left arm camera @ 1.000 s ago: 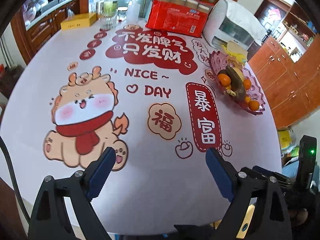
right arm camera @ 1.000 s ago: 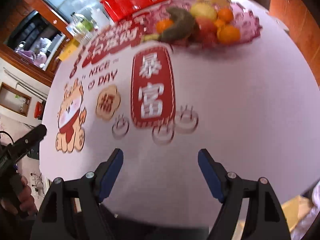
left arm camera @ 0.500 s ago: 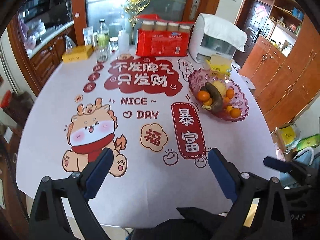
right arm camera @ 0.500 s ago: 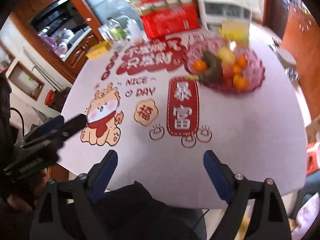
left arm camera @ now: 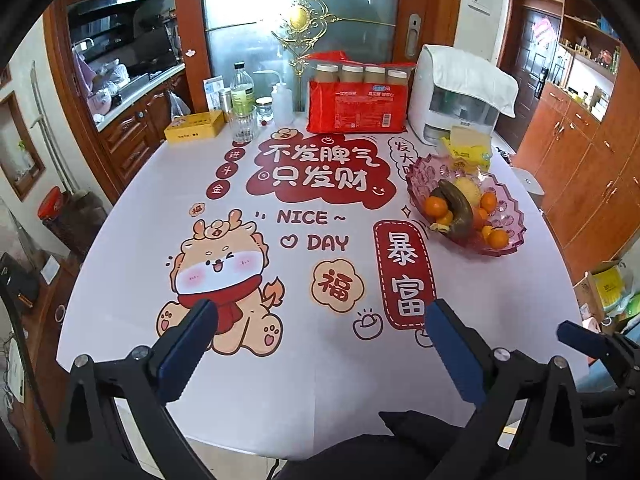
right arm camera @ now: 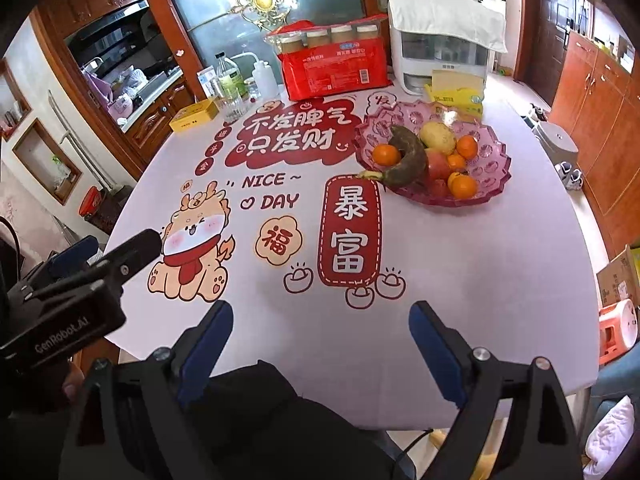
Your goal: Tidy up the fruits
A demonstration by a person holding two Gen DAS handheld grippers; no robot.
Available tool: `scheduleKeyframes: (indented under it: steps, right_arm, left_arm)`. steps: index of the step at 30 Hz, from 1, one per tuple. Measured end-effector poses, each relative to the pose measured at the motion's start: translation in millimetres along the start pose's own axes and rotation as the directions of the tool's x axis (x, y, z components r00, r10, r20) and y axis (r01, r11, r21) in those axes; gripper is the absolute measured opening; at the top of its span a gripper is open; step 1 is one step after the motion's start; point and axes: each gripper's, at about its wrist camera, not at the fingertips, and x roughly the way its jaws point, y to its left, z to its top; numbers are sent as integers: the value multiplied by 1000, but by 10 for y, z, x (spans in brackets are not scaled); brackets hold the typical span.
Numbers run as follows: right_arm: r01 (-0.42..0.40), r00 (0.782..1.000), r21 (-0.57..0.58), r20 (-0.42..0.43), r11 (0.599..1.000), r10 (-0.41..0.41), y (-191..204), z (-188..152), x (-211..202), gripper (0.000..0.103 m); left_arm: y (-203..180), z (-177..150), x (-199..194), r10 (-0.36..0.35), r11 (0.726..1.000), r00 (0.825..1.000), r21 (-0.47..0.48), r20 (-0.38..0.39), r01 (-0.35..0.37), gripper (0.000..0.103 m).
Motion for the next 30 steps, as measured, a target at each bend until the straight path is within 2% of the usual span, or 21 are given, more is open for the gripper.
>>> scheduleKeyframes:
  steps: [3,30]
  right_arm:
    - [2,1000,3,6,1000,-2,-15,-13,-9,103]
    - [-8,1000,22,-14,1000,9,-53,-94,18,103]
  left_arm:
    - [12,-6,-5,19,1000,1000,-8,1,-19,102]
    - [-31,-58,-2,10,1000,1000,7,-9,-10,102]
